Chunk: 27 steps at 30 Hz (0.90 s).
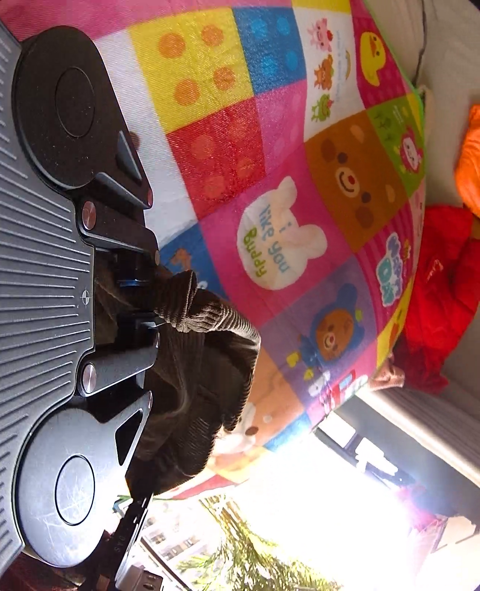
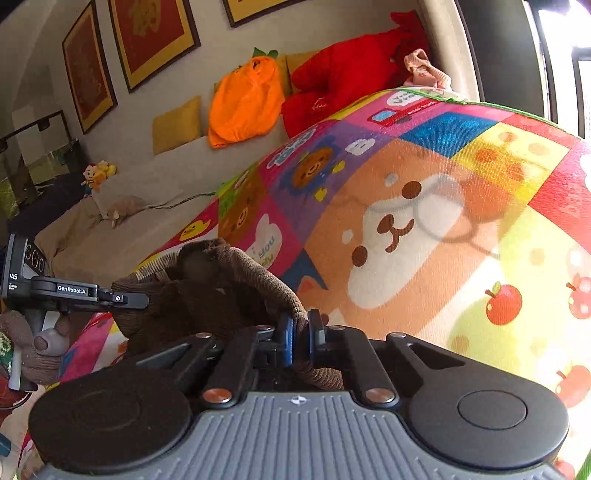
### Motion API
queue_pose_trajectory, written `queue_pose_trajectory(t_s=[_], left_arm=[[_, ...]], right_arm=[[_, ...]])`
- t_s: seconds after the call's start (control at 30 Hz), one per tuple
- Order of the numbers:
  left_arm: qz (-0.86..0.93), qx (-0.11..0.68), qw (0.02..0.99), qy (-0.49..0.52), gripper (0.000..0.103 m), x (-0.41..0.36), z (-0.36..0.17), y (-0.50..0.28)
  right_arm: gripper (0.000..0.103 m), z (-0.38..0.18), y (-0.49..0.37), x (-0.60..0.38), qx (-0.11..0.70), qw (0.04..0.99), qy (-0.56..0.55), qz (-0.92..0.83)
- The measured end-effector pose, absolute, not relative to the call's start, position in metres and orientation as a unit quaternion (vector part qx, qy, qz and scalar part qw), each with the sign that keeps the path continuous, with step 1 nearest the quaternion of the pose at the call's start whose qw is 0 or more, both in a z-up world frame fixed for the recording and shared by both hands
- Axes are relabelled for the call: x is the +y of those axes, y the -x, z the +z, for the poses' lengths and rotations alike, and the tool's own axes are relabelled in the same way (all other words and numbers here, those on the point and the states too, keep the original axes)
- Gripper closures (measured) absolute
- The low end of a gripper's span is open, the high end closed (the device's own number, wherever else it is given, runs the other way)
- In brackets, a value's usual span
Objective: Fold clothes
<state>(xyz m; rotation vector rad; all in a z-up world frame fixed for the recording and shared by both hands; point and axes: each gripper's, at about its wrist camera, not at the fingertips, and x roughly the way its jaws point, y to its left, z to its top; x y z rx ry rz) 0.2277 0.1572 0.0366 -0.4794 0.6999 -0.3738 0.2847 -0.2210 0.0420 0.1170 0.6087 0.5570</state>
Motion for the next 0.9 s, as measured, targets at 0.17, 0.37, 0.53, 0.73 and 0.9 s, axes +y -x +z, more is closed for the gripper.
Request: queue_pose_trajectory(t_s=[0.17,0.37,0.53,0.73,0.9], left_arm=[[-0.197,0.348,0.892,0.212,0.089,0.157,0.036,-0.148],[-0.192,0.387,0.885,0.172,0.077,0.156,0.008,-0.089],[-0.196,0.389,0.877,0.204,0.027,0.177,0.009,-0.068],[-0.212,0.366,0.836,0.350,0.008,0.194,0.004,-0.083],[-0.192,0.392,0.810,0.392,0.008,0.173,-0.019,-0.119]], right_arm=[[0.096,0.028,-0.218,-0.237,0.320,0.905,-0.039,0.278],[0.093,-0.009,-0.178,-0.251,0.356,0.899,-0.002,0.255],[0.064,-0.010,-0.158,-0.272,0.360,0.900,-0.004,0.247],[0.034,0.010,-0.150,-0.296,0.333,0.903,-0.077,0.261],[0.029,0.003,-0.172,-0.286,0.330,0.897,-0.143,0.258]])
